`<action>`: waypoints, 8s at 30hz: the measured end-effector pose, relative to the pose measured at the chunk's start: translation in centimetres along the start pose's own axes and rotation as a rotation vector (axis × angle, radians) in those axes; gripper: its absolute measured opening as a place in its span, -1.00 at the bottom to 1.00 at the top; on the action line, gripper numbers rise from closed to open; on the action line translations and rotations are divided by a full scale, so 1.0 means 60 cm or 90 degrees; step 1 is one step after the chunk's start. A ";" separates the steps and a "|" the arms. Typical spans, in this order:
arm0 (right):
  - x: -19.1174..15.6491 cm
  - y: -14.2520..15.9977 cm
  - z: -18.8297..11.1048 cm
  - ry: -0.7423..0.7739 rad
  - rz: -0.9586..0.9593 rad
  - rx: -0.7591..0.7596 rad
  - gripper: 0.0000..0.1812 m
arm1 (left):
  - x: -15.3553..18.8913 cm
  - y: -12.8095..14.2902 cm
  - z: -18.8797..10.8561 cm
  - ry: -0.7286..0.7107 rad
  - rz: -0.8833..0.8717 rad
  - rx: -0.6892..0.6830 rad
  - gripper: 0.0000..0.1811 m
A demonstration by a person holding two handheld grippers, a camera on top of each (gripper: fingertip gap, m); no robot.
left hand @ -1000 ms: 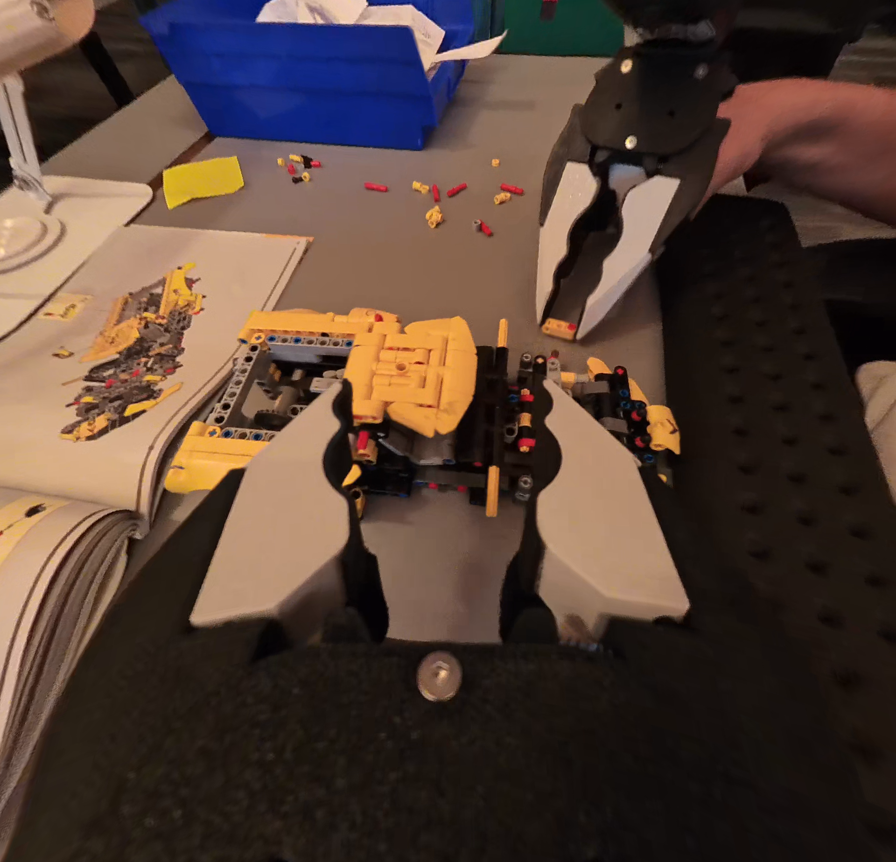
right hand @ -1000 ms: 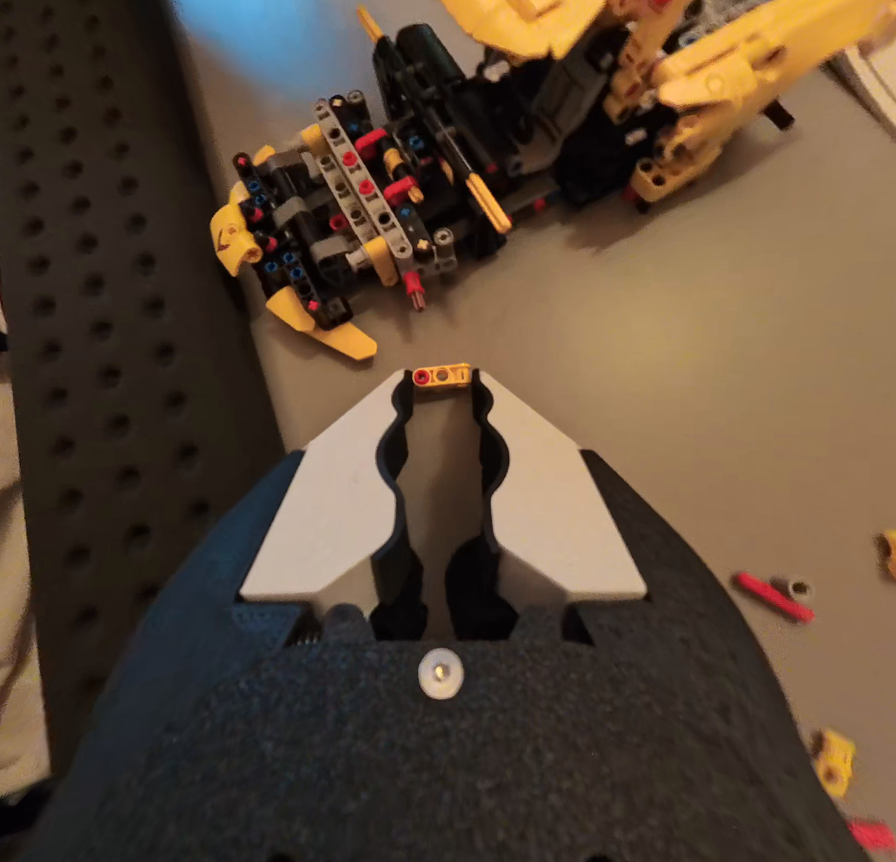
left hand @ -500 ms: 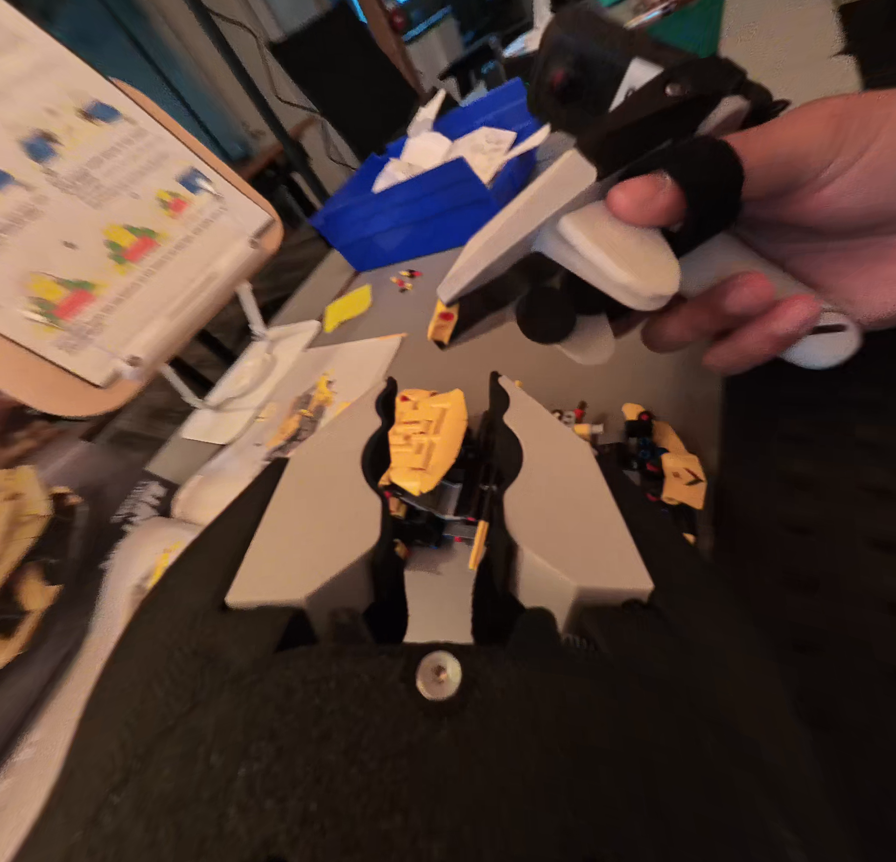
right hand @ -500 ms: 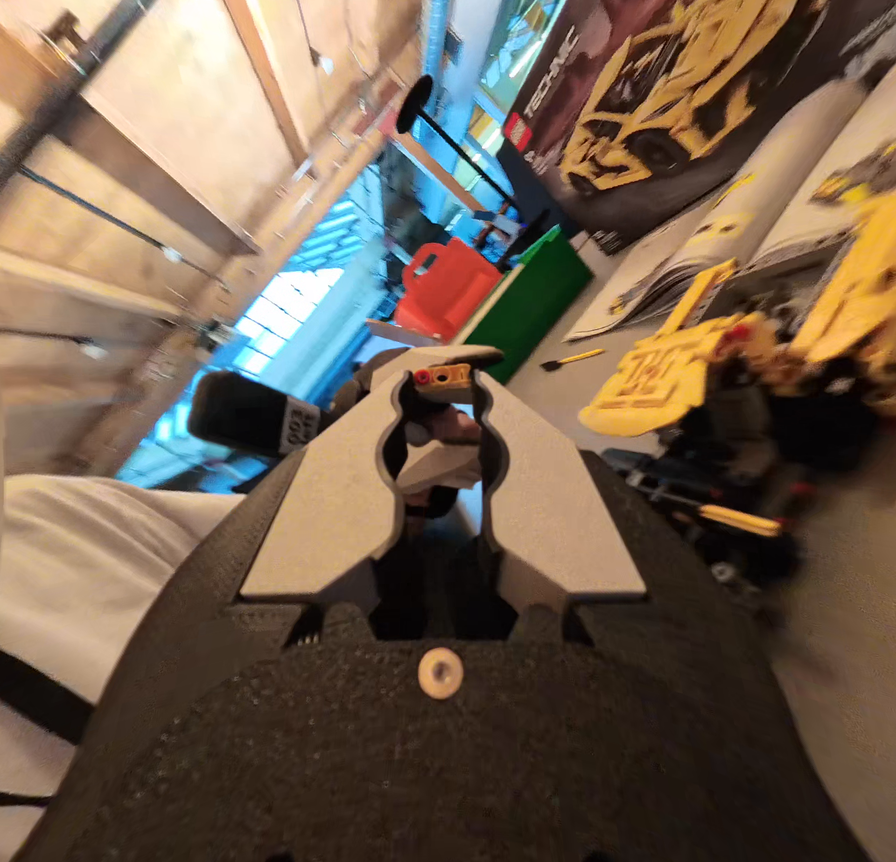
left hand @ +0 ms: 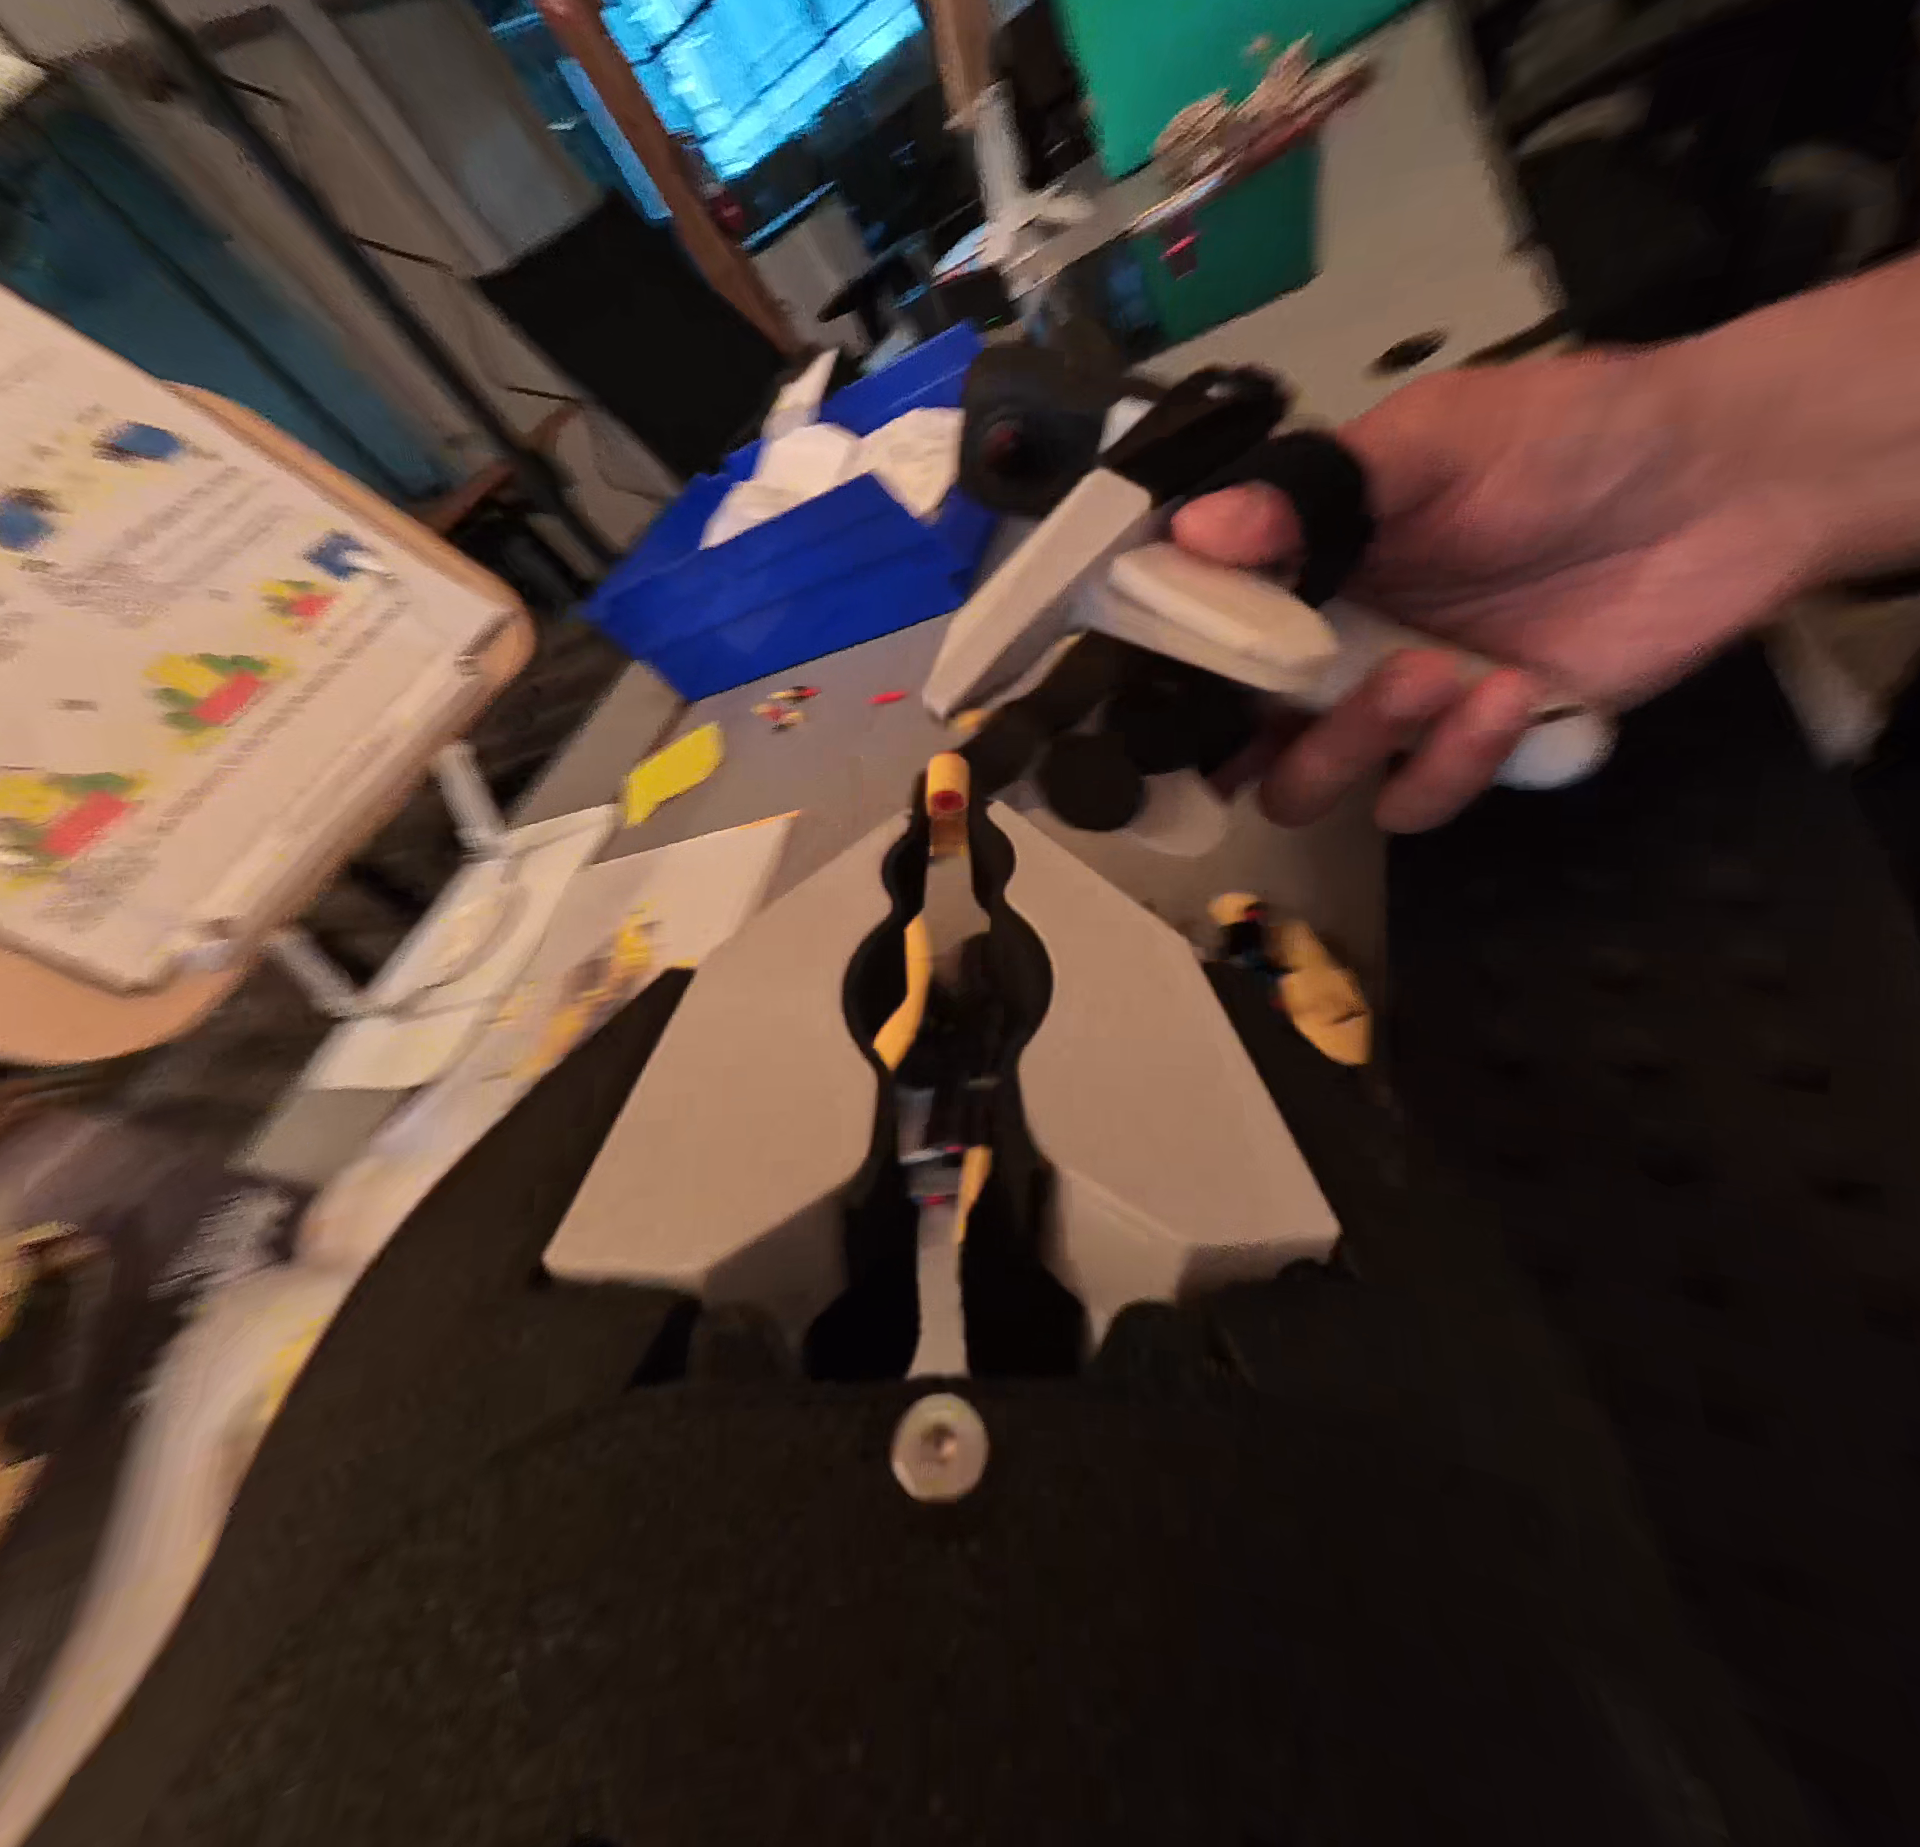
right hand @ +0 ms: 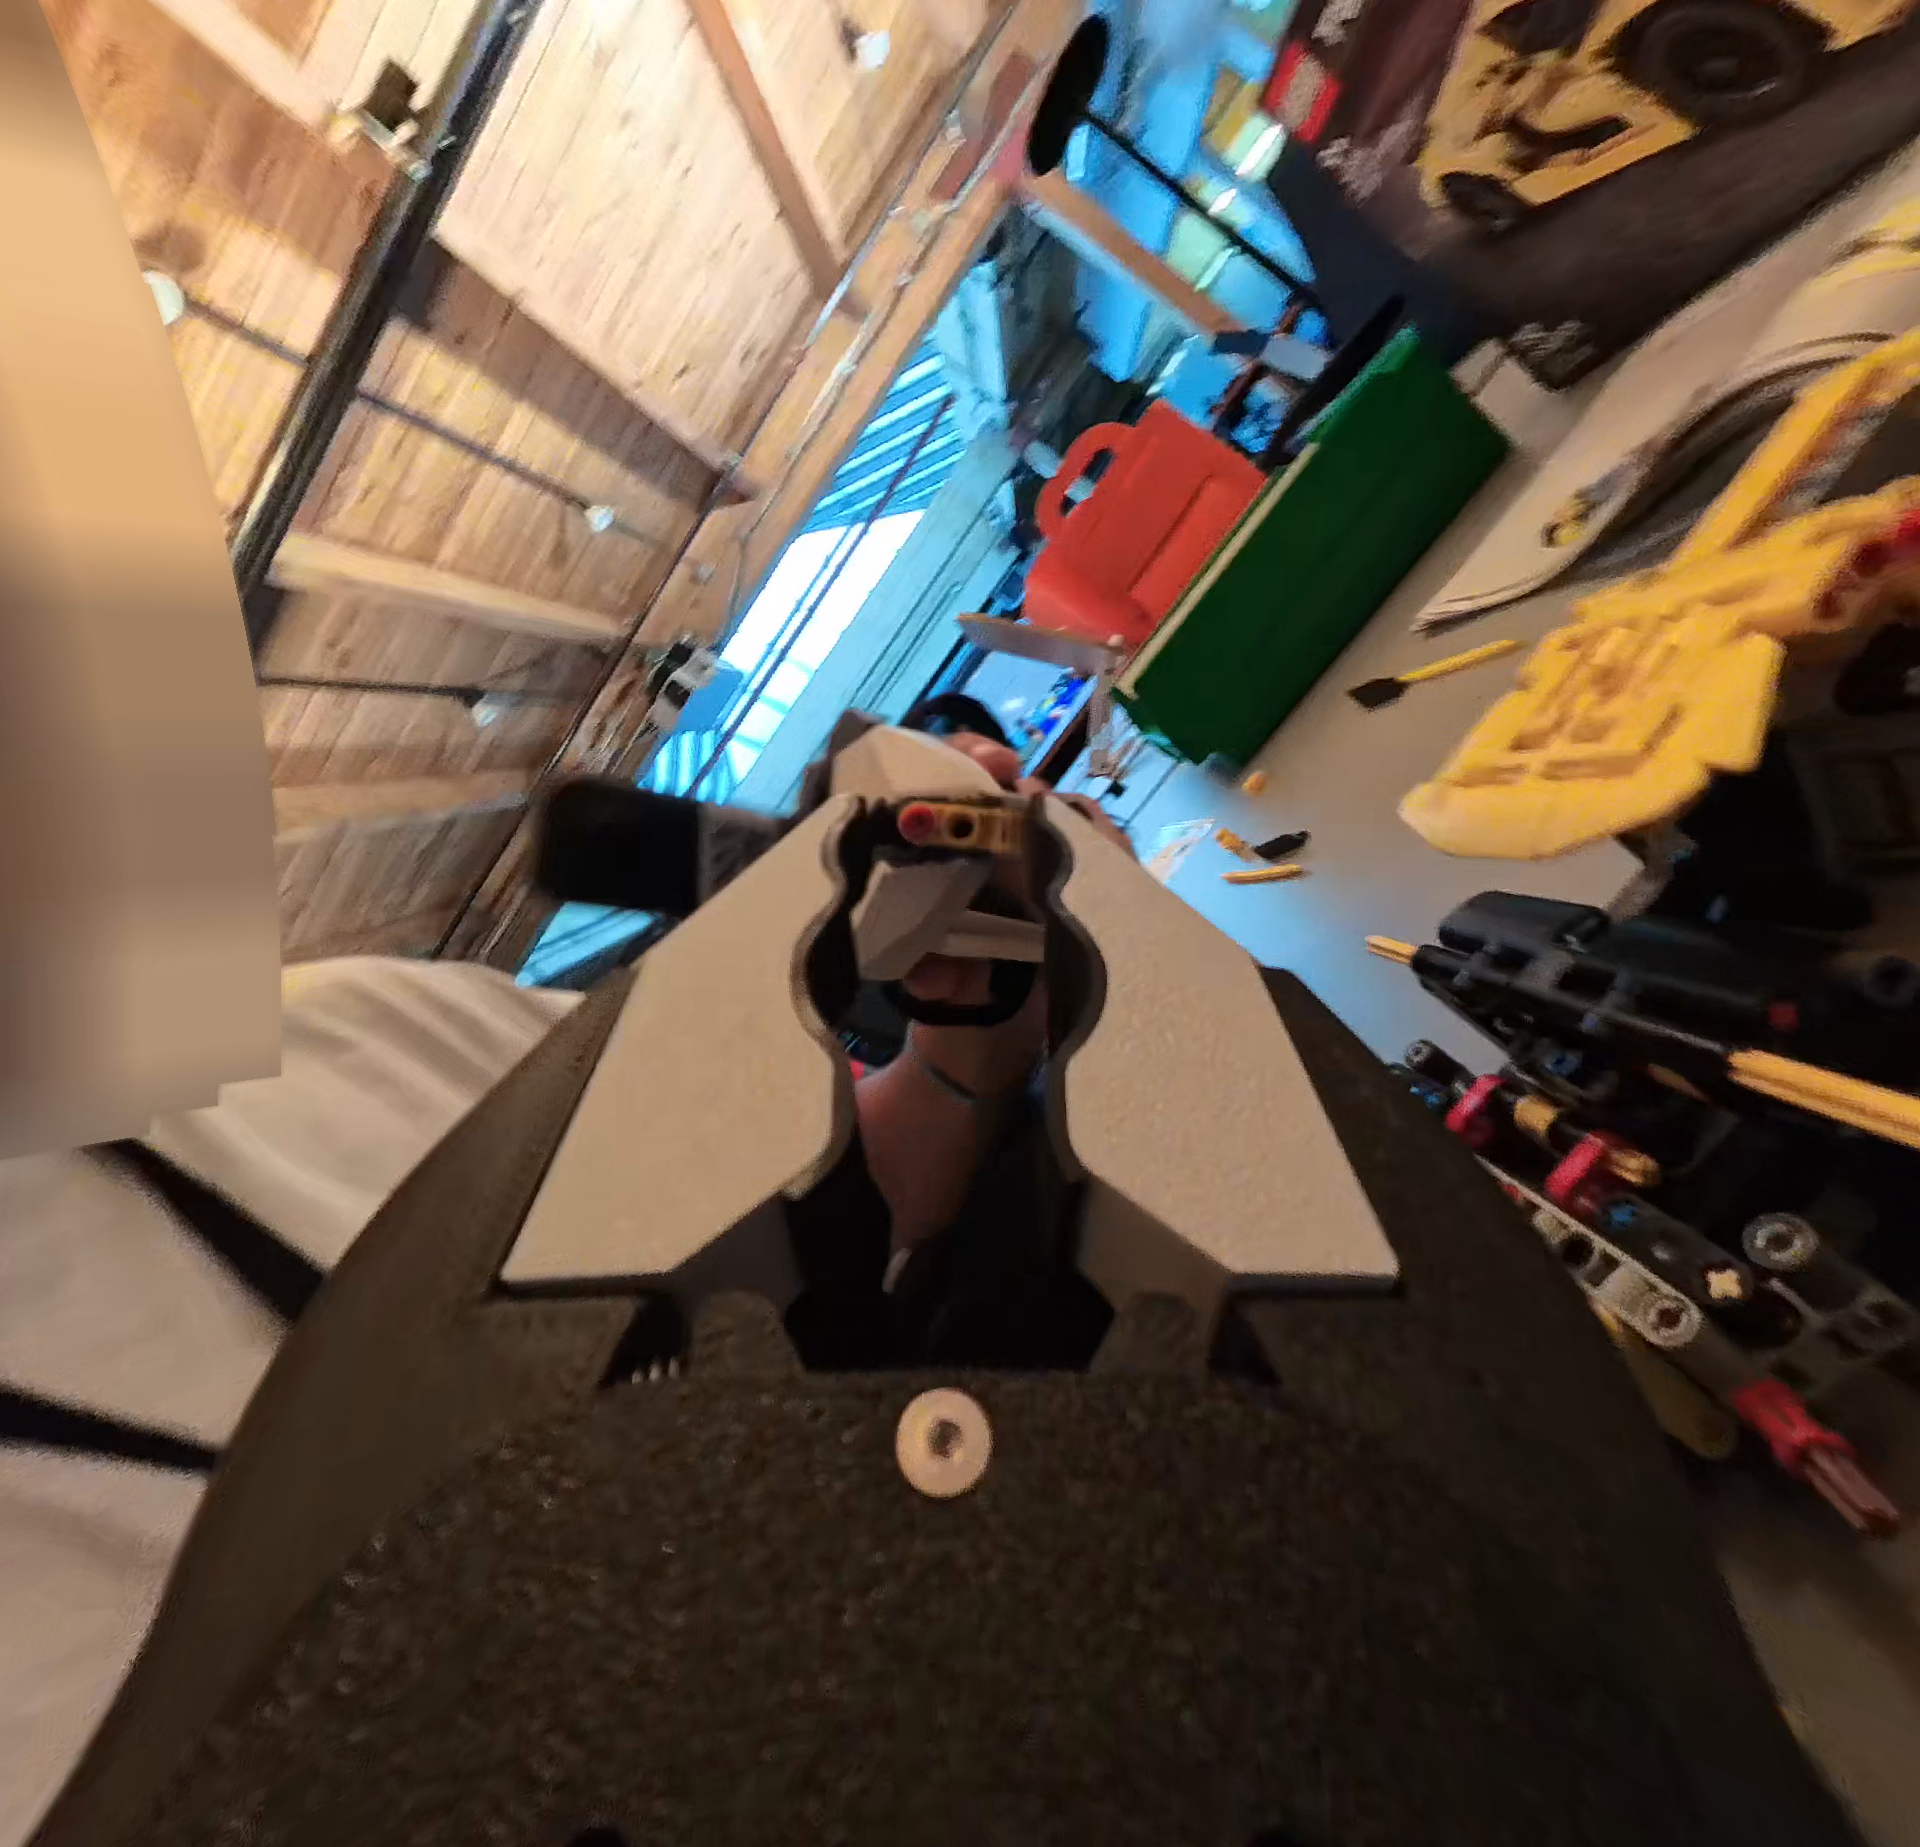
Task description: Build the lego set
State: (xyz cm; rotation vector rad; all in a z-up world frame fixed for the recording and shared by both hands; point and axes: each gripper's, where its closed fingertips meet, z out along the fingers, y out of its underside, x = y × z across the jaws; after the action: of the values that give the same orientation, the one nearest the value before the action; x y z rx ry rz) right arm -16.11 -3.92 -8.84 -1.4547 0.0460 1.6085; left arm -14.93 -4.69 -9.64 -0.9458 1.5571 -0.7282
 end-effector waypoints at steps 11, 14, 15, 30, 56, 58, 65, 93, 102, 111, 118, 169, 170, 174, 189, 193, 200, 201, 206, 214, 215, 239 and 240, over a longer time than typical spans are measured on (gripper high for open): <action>-0.094 0.041 -0.006 -0.051 -0.539 -0.259 -0.66 | 0.026 -0.096 -0.104 0.573 -0.612 0.342 -0.92; -0.092 0.060 0.022 -0.042 -0.604 -0.268 -0.57 | 0.023 -0.094 -0.099 0.583 -0.644 0.353 -0.92; -0.096 0.063 0.030 -0.041 -0.647 -0.252 -0.54 | 0.025 -0.095 -0.102 0.600 -0.651 0.356 -0.92; -0.114 0.086 0.037 -0.066 -0.750 -0.269 -0.70 | 0.060 -0.103 -0.122 0.784 -0.716 0.351 -0.92; 0.082 0.027 -0.030 0.454 -0.934 -0.533 -0.78 | 0.022 0.050 0.014 0.363 -0.702 0.059 -0.80; 0.085 0.023 -0.028 0.477 -0.952 -0.534 -0.78 | 0.025 0.058 0.018 0.347 -0.686 0.037 -0.89; 0.074 0.026 -0.013 0.474 -0.971 -0.489 -0.89 | 0.013 0.049 -0.003 0.325 -0.616 0.056 -0.93; 0.199 -0.079 -0.042 0.011 -0.603 -0.530 -0.57 | -0.090 0.168 0.003 0.189 -0.567 0.017 -0.93; 0.173 -0.081 -0.046 -0.051 -0.575 -0.509 -0.62 | -0.088 0.182 0.021 0.211 -0.205 -0.026 -0.93; 0.223 -0.045 -0.046 -0.024 -0.602 -0.561 -0.55 | -0.075 0.202 0.034 0.241 -0.179 -0.051 -0.92; 0.232 -0.056 -0.043 -0.002 -0.618 -0.551 -0.76 | -0.077 0.206 0.040 0.239 -0.185 -0.063 -0.92; 0.215 -0.031 0.036 0.123 -0.646 -0.784 -0.77 | -0.074 0.202 0.048 0.411 -0.081 0.020 -0.93; 0.212 -0.026 0.036 0.113 -0.654 -0.796 -0.87 | -0.074 0.202 0.048 0.411 -0.082 0.020 -0.93; 0.218 -0.028 0.037 0.148 -0.737 -0.847 -0.90 | -0.075 0.202 0.048 0.404 -0.081 0.019 -0.92; 0.221 -0.032 0.038 0.164 -0.642 -0.926 -0.90 | -0.079 0.204 0.053 0.331 -0.143 -0.025 -0.93; 0.221 -0.030 0.036 0.154 -0.623 -0.905 -0.90 | -0.077 0.204 0.056 0.326 -0.136 -0.028 -0.93; 0.220 -0.058 0.029 0.170 -0.633 -0.803 -0.67 | -0.082 0.204 0.065 0.321 -0.147 -0.031 -0.93; 0.215 -0.068 0.018 0.171 -0.627 -0.780 -0.66 | -0.082 0.203 0.066 0.320 -0.140 -0.029 -0.93; 0.216 -0.112 -0.056 0.116 -0.556 -0.648 -0.55 | -0.087 0.202 0.067 0.325 -0.148 -0.022 -0.93; 0.242 -0.077 -0.060 0.027 -0.631 -0.603 -0.73 | -0.081 0.201 0.069 0.373 -0.173 -0.027 -0.93; 0.242 -0.077 -0.059 0.024 -0.647 -0.601 -0.73 | -0.080 0.202 0.070 0.375 -0.168 -0.028 -0.93; 0.239 -0.076 -0.061 -0.008 -0.608 -0.560 -0.75 | -0.082 0.200 0.074 0.404 -0.169 -0.017 -0.93; 0.239 -0.076 -0.061 -0.009 -0.606 -0.559 -0.76 | -0.082 0.200 0.074 0.401 -0.158 -0.014 -0.93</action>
State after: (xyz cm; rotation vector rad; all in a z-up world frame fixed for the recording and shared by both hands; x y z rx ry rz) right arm -8.46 4.99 -18.90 -1.6732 -1.3010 0.8198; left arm -12.50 5.65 -18.33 -0.9893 2.0084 -1.2748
